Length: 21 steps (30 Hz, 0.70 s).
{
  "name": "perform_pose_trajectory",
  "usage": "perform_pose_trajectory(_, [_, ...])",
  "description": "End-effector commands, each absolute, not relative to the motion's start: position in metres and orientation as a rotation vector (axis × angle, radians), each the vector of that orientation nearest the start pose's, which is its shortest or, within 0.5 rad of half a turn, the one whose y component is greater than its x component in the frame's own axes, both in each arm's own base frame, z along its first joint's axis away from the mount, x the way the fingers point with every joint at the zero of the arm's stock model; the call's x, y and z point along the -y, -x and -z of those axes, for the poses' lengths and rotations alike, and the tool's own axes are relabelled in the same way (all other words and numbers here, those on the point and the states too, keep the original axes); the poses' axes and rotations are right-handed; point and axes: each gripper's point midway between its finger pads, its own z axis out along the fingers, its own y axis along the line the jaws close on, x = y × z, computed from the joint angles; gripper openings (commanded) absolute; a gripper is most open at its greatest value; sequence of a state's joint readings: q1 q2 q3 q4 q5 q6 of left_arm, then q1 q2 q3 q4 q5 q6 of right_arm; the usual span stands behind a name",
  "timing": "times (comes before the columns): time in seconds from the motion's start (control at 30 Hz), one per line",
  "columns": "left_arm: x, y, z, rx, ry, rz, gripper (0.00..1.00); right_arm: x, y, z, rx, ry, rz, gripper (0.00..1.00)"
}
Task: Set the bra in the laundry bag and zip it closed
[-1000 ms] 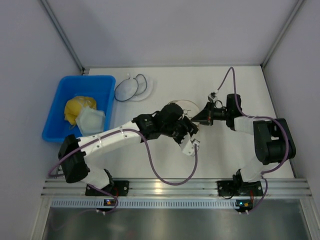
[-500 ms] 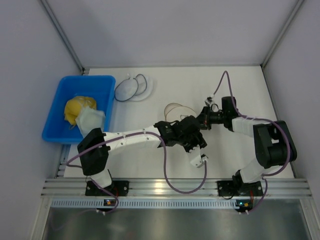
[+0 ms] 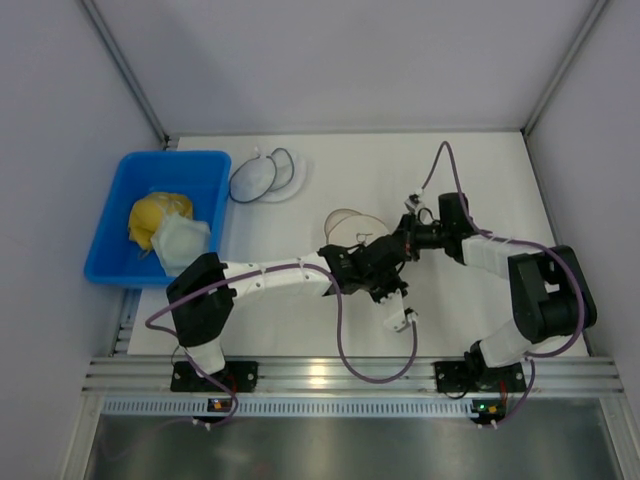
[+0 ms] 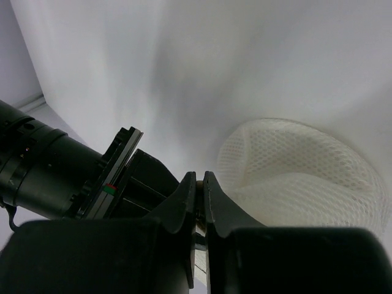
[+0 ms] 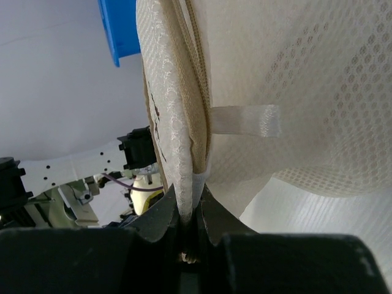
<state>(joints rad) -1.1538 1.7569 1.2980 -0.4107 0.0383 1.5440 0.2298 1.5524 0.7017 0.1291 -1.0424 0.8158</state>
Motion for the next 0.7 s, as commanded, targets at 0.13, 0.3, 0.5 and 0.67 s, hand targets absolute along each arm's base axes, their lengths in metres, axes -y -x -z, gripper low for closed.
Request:
perform_pose_trajectory(0.13, [0.411, -0.224, -0.139, -0.502, -2.364, -0.141, 0.0, -0.239, -0.266, -0.144, -2.377, 0.069, -1.663, 0.0])
perform_pose_trajectory(0.3, [0.386, -0.202, -0.136, -0.529, -2.398, -0.053, 0.0, -0.238, -0.274, -0.139, -2.409, 0.104, -1.607, 0.0])
perform_pose_trajectory(0.5, [0.36, -0.179, -0.129, -0.604, -2.418, 0.05, 0.0, -0.238, -0.282, -0.134, -2.439, 0.139, -1.576, 0.0])
perform_pose_trajectory(0.67, [0.337, -0.15, -0.121, -0.63, -2.448, 0.189, 0.0, -0.238, -0.291, -0.135, -2.466, 0.273, -1.534, 0.0])
